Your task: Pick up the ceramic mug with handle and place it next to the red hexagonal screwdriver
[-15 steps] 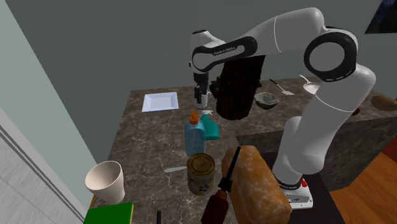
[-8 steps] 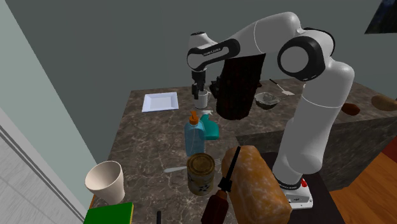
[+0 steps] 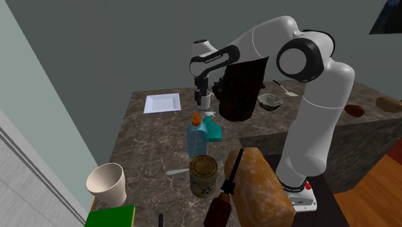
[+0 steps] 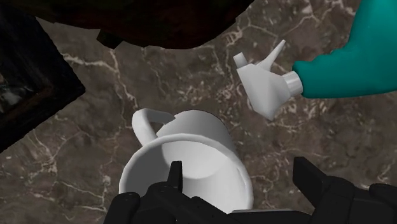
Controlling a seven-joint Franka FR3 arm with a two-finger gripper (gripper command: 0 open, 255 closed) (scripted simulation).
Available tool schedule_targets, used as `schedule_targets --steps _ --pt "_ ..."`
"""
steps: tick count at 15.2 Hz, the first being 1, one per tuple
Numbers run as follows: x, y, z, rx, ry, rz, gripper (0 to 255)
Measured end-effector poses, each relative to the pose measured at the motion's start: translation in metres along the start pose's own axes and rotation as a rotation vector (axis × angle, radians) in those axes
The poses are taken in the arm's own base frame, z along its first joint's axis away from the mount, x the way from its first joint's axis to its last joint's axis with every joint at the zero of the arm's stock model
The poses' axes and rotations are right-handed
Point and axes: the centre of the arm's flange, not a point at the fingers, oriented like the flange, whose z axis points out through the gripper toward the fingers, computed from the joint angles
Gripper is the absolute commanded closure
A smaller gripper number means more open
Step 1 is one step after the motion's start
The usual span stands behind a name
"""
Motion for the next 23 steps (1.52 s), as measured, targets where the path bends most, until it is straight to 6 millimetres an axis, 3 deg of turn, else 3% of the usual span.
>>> schedule_targets --steps 4,5,15,23 --pt "0.000 0.000 0.001 0.000 0.000 0.000 0" --pt "0.000 0.000 0.001 0.000 0.000 0.000 255" --pt "0.000 0.000 0.001 0.000 0.000 0.000 255" --pt "0.001 0.003 -0.036 0.000 0.000 0.000 255"
